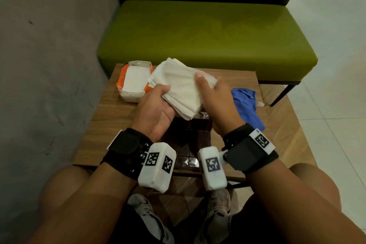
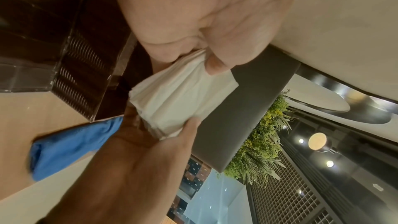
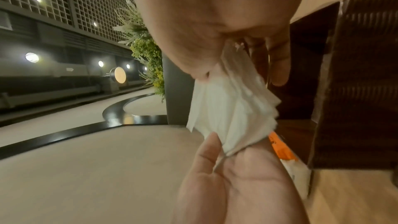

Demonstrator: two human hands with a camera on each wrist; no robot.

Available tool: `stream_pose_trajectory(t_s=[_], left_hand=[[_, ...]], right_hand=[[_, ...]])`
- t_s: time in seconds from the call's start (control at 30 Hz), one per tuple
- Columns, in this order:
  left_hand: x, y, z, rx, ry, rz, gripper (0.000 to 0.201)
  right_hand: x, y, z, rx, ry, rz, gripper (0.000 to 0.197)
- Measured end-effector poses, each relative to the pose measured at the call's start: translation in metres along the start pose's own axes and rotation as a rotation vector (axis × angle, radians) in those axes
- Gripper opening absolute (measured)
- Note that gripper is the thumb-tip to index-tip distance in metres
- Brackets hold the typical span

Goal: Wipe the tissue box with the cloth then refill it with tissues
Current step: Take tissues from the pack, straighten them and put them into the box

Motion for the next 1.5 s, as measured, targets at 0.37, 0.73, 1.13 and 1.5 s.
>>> stream_pose_trajectory(t_s=[0.37, 0.73, 1.13, 1.5], left_hand=[[-0.001, -0.004, -0.005, -0.058, 0.121, 0.045, 0.027], [0.002, -0.009, -0.001, -0.021, 0.037, -0.004, 0.038], [0.006, 0.003, -0.013, -0.135, 0.153, 0.075, 0.033], [0.012, 0.004, -0.015, -0.126, -0.001, 0.079, 0.034]], right_hand=[[0.031, 0.013, 0.008, 0.204, -0.561, -0.303, 0.034], [0.036, 0.022, 0.014, 0.243, -0.644, -0.263, 0.037], [0.031, 0.028, 0.012, 0.148, -0.472, -0.27, 0.031], [0.011, 0.024, -0.001, 0.131, -0.282, -0.139, 0.043]])
Point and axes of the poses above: each hand's wrist, its own y-axis towards the middle knuckle, its own z-axis out of the palm, x = y × z, the point moved 6 cm from there along y, towards the middle knuckle, and after that the axes turned 6 degrees about x, right-handed, at the moved point
